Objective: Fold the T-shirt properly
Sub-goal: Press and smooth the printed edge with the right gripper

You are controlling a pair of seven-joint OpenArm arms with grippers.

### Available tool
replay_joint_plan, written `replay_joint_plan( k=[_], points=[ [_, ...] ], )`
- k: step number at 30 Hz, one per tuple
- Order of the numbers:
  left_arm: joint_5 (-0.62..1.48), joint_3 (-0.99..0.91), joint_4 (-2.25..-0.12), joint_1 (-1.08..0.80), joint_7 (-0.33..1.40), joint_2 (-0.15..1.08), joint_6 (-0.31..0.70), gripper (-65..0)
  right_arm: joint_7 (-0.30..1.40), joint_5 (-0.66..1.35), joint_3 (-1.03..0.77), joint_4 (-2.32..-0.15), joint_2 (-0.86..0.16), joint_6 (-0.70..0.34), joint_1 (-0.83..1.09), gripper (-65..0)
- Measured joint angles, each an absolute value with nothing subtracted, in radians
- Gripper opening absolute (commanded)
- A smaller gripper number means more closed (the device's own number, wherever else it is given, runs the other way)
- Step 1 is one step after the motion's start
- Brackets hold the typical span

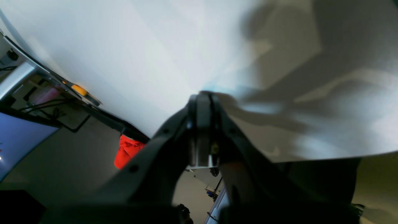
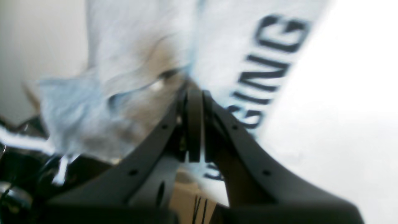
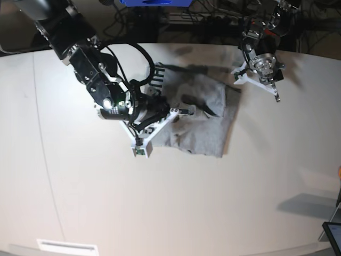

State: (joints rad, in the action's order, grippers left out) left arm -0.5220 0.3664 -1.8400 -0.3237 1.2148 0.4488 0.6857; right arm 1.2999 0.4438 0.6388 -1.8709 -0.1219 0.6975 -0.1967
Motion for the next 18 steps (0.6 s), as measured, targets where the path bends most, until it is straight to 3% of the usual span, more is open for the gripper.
replay_joint_plan(
  k=[18],
  points=[
    [-0.522, 0.366, -1.841, -0.324, 1.213, 0.449, 0.686, -65.0, 1.243, 0.450, 0.646, -1.839, -0.057, 0.698, -0.129, -64.4]
  ],
)
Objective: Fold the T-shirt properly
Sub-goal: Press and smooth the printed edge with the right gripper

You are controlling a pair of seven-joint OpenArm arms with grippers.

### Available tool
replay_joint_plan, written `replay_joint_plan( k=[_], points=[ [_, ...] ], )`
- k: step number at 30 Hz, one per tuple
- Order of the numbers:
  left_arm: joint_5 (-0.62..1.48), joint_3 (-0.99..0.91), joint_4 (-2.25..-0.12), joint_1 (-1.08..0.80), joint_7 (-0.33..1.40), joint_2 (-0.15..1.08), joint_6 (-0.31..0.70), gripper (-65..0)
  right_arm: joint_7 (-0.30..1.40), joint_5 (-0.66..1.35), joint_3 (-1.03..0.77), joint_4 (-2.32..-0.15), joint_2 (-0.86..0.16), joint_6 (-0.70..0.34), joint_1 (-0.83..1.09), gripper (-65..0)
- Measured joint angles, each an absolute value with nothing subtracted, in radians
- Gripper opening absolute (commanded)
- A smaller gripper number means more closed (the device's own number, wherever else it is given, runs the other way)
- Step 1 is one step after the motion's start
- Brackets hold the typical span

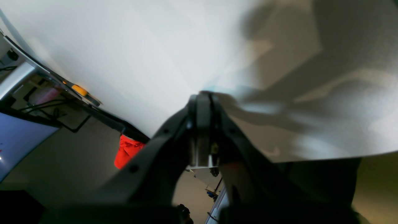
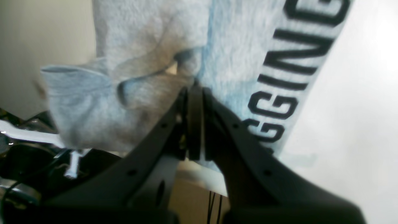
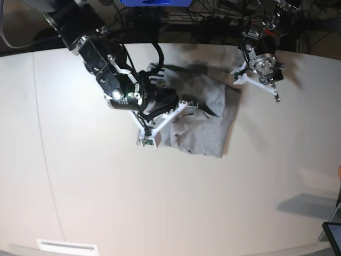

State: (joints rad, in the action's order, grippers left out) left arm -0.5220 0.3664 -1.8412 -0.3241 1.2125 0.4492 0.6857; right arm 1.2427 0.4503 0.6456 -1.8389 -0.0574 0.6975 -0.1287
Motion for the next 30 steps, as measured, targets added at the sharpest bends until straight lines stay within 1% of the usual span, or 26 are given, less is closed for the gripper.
replay_joint_plan(
  k=[6, 20, 24, 28, 30],
  points=[
    [-0.522, 0.366, -1.841, -0.324, 1.213, 0.449, 0.686, -65.0, 1.200, 0.445, 0.646, -1.757, -0.066, 0.701, -0.125, -64.4],
    [-0.522, 0.366, -1.841, -0.324, 1.213, 0.449, 0.686, -65.0, 1.193, 0.445, 0.646, -1.757, -0.010, 0.701, -0.152, -65.0],
    [-0.522, 0.366, -1.841, -0.324, 1.213, 0.449, 0.686, -65.0, 1.194, 0.453, 0.706, -1.747, 0.019, 0.699, -0.179, -65.0],
    [-0.523, 0.366, -1.841, -0.324, 1.212, 0.449, 0.686, -65.0, 1.155, 0.457, 0.739, -1.671, 0.054, 0.698, -0.208, -65.0],
    [-0.523, 0.366, -1.841, -0.324, 1.212, 0.449, 0.686, -65.0, 1.132, 0.450, 0.757, -1.634, 0.056, 0.699, -0.213, -65.0]
  ],
)
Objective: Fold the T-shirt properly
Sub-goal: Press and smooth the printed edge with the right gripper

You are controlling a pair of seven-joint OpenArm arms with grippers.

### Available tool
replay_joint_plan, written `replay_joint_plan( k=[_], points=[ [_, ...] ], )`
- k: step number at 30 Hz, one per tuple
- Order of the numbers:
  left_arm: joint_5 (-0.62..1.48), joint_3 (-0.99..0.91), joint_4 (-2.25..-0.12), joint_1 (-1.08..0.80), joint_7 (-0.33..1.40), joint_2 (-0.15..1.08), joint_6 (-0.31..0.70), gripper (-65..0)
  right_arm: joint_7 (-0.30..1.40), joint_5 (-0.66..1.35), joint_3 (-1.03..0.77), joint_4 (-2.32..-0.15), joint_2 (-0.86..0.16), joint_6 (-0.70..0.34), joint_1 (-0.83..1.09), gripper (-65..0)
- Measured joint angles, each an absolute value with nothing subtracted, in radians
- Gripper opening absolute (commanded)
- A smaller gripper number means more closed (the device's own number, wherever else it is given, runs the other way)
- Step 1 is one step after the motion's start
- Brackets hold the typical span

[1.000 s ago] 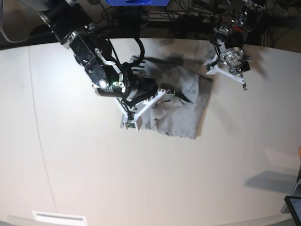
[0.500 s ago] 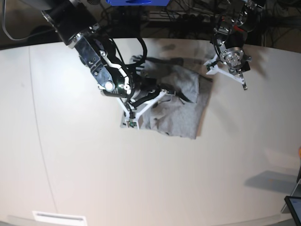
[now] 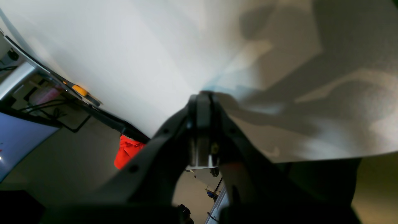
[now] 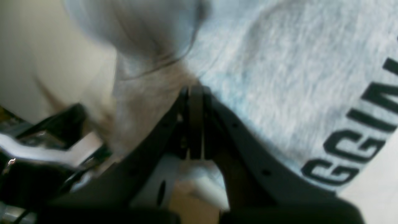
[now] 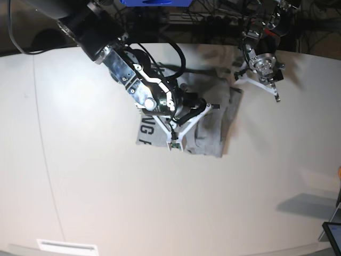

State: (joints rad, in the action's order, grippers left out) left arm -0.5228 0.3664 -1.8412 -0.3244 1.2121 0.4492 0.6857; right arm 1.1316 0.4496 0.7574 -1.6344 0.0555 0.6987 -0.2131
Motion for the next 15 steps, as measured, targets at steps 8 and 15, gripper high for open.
replay_joint_plan(
  k=[8, 15],
  points=[
    [-0.524, 0.366, -1.842, -0.328, 1.212, 0.449, 0.685, -65.0, 1.054, 0.456, 0.840, -1.532, 0.066, 0.700, -0.268, -65.0],
    [-0.511, 0.364, -1.860, -0.327, 1.211, 0.447, 0.686, -65.0, 1.079, 0.455, 0.840, -1.563, 0.061, 0.702, -0.271, -65.0]
  ],
)
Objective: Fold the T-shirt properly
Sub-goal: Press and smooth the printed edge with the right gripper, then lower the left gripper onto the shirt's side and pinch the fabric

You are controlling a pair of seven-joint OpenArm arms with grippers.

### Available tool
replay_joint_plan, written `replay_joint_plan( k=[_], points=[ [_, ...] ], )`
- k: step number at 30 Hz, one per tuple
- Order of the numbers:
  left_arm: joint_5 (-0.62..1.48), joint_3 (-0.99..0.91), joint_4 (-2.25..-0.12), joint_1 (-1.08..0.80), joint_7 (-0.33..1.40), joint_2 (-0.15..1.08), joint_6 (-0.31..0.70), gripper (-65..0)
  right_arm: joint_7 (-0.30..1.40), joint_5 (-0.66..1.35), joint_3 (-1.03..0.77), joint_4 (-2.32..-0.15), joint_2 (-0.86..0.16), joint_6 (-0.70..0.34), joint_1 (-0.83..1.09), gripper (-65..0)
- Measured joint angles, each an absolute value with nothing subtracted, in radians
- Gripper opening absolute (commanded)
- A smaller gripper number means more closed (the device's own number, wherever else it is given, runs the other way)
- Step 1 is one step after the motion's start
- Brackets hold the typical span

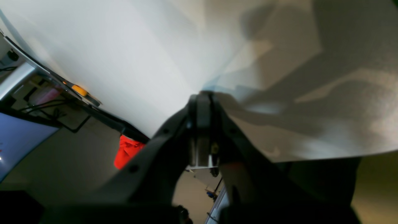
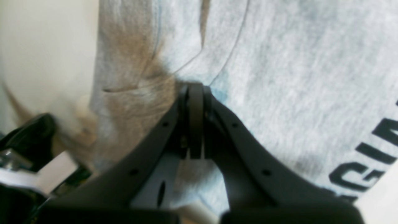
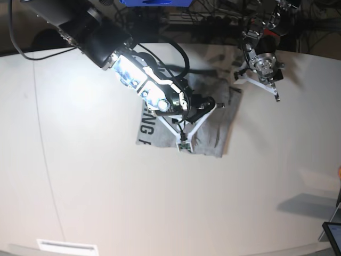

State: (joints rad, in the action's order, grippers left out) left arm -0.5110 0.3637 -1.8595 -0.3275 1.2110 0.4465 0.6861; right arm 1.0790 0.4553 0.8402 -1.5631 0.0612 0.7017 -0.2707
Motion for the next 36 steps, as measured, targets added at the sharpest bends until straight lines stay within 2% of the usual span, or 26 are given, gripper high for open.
replay_joint_plan(
  k=[4, 10, 13, 18, 22, 25, 36],
  points=[
    [-0.434, 0.324, -1.979, -0.350, 1.160, 0.424, 0.709, -65.0, 1.225, 0.461, 0.838, -1.712, 0.061, 0.699, -0.290, -65.0],
    [-0.475, 0.182, -2.017, -0.340, 1.143, 0.376, 0.705, -65.0, 1.334, 0.466, 0.800, -1.861, 0.064, 0.698, -0.295, -65.0],
    [-0.440, 0.168, -2.034, -0.379, 1.019, 0.318, 0.708, -65.0, 1.325, 0.451, 0.755, -1.861, 0.044, 0.697, -0.294, -65.0],
    [-0.455, 0.145, -2.038, -0.392, 0.908, 0.270, 0.706, -65.0, 1.330, 0.450, 0.739, -1.861, -0.052, 0.698, -0.310, -65.0],
    [-0.285, 0.150, -2.051, -0.383, 0.821, 0.225, 0.709, -65.0, 1.284, 0.450, 0.739, -1.855, -0.115, 0.698, -0.316, -65.0],
    [-0.244, 0.114, -2.056, -0.352, 0.815, 0.212, 0.711, -65.0, 1.280, 0.447, 0.739, -1.792, -0.149, 0.698, -0.310, -65.0],
    [-0.186, -0.166, -2.056, -0.250, 0.829, 0.191, 0.707, -65.0, 1.176, 0.457, 0.744, -1.627, -0.152, 0.698, -0.279, -65.0]
  ],
)
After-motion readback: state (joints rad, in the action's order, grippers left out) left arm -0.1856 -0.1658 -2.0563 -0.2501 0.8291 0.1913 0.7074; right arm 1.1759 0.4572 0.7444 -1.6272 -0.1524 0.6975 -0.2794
